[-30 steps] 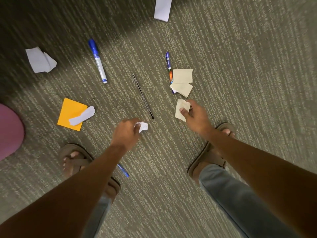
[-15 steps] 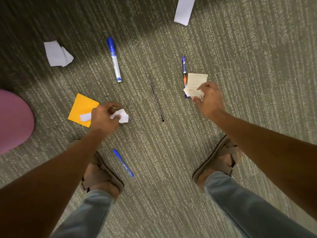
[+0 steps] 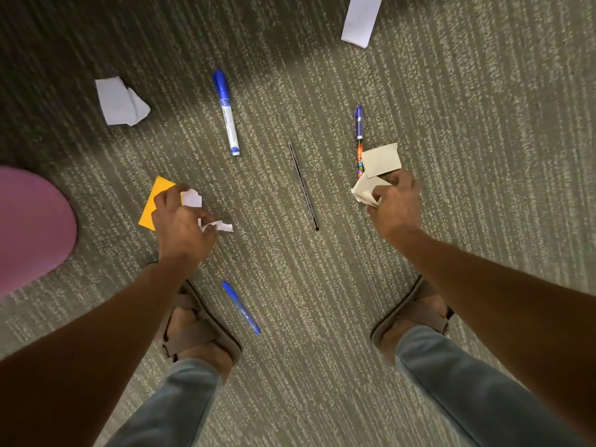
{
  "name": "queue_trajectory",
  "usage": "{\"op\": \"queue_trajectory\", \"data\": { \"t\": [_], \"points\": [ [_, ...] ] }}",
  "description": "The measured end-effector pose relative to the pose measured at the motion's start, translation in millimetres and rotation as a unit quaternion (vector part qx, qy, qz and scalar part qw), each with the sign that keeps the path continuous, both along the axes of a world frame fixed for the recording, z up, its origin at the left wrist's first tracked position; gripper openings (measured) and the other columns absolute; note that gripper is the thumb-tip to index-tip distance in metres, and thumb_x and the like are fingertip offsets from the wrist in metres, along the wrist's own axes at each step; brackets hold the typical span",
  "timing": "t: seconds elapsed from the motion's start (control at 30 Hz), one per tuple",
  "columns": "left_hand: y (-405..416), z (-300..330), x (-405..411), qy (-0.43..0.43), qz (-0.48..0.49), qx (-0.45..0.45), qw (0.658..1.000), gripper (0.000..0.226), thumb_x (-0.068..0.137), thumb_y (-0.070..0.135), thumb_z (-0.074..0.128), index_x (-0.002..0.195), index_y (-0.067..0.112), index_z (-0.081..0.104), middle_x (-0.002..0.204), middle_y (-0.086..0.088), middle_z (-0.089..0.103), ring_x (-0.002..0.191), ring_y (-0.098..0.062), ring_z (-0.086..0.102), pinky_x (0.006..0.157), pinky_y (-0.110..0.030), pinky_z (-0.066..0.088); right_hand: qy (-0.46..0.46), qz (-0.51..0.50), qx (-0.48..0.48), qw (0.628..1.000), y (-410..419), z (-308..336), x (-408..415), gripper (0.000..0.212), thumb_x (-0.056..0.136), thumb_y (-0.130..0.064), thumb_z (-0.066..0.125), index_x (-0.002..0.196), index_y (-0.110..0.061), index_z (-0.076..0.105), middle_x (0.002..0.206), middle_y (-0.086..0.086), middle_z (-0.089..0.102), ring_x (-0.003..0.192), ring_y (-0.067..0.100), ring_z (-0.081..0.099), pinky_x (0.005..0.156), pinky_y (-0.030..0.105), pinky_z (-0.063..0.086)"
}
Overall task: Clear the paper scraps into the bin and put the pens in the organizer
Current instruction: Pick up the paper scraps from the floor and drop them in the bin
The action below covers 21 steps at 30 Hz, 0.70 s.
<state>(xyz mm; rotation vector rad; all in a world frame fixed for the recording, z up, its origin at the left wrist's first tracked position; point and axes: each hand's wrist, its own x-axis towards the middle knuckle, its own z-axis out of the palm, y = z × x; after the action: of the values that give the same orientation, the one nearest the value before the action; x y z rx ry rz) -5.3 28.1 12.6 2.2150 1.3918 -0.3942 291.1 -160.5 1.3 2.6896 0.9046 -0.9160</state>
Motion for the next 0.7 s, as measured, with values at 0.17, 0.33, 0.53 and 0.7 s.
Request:
{"op": "queue_trajectory", "data": {
  "t": [0.17,0.33,0.53,0.7],
  "points": [
    [3,-5,-4,0.044,0.019,0.003,0.999,0.018,0.074,0.014,0.079,0.087,0.002,0.075,0.138,-0.024,0.041,0.125,-0.046,0.039,0.091,-0.057,0.042,0.001,0.012,0.014,1.0,-2,-1,3,0.034,0.082,-0.02,0.077,0.114,-0.011,0.071,0.133,0.011,0.047,0.121,0.031,0.046,0.103,0.045,0.045],
    [1,-11,3,0.073,0.049,0.005,0.996,0.017,0.082,0.009,0.069,0.093,-0.003,0.072,0.113,-0.027,0.057,0.096,-0.046,0.057,0.081,-0.054,0.05,0.008,0.027,0.04,0.999,-7,1,3,0.03,0.084,-0.02,0.075,0.111,-0.008,0.07,0.106,0.016,0.069,0.097,0.031,0.063,0.088,0.039,0.053],
    [-4,-7,8,0.083,0.011,0.021,0.996,0.016,0.083,0.008,0.067,0.09,-0.006,0.07,0.088,-0.029,0.064,0.087,-0.047,0.058,0.072,-0.051,0.049,0.064,0.005,0.096,0.993,-28,11,0,0.036,0.086,-0.014,0.072,0.116,-0.011,0.053,0.095,0.016,0.07,0.078,0.029,0.064,0.065,0.029,0.05],
    [-4,-1,22,-0.021,0.042,0.005,0.999,0.01,0.084,0.004,0.063,0.091,-0.001,0.067,0.088,-0.026,0.069,0.08,-0.045,0.062,0.064,-0.042,0.044,0.095,-0.018,0.147,0.984,-24,20,13,0.051,0.083,-0.013,0.076,0.123,-0.018,0.044,0.113,0.013,0.072,0.088,0.029,0.071,0.07,0.033,0.058]
  ]
}}
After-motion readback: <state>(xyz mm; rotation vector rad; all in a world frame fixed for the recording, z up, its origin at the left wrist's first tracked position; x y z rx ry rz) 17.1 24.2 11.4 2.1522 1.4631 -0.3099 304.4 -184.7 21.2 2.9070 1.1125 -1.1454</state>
